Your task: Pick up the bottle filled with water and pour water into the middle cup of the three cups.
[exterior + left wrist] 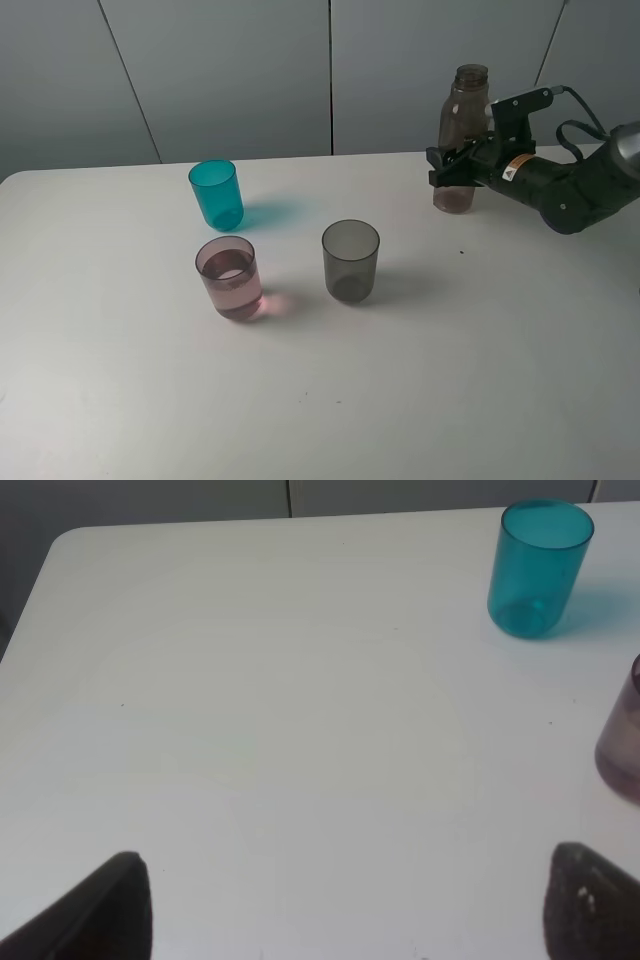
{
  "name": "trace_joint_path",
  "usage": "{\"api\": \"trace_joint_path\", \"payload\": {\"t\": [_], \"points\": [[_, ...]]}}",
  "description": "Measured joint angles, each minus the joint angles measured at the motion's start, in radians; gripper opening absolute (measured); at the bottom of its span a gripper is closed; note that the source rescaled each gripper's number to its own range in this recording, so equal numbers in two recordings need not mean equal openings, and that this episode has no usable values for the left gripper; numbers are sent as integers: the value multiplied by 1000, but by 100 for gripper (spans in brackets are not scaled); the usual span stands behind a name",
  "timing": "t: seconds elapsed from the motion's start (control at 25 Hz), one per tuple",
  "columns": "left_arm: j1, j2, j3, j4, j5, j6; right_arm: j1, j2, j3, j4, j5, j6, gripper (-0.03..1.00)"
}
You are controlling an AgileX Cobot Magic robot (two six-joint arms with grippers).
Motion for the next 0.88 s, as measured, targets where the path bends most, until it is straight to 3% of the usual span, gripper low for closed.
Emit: {"api": "trace_joint_path", "payload": {"t": [0.08,0.12,0.16,0.28,0.32,0.36,0.56,0.88], "points": [[0,0,0,0,0,0,0,0,0,0,2,0,1],[0,0,0,0,0,0,0,0,0,0,4,0,8],[0,0,0,0,0,0,0,0,0,0,9,0,22],[0,0,0,0,0,0,0,0,0,0,42,0,78],[0,0,0,0,0,0,0,0,0,0,47,0,91],[0,0,0,0,0,0,0,0,0,0,60,0,95],[0,0,0,0,0,0,0,0,1,0,132,2,99],[0,0,0,0,0,0,0,-100,132,0,144,4,99]]}}
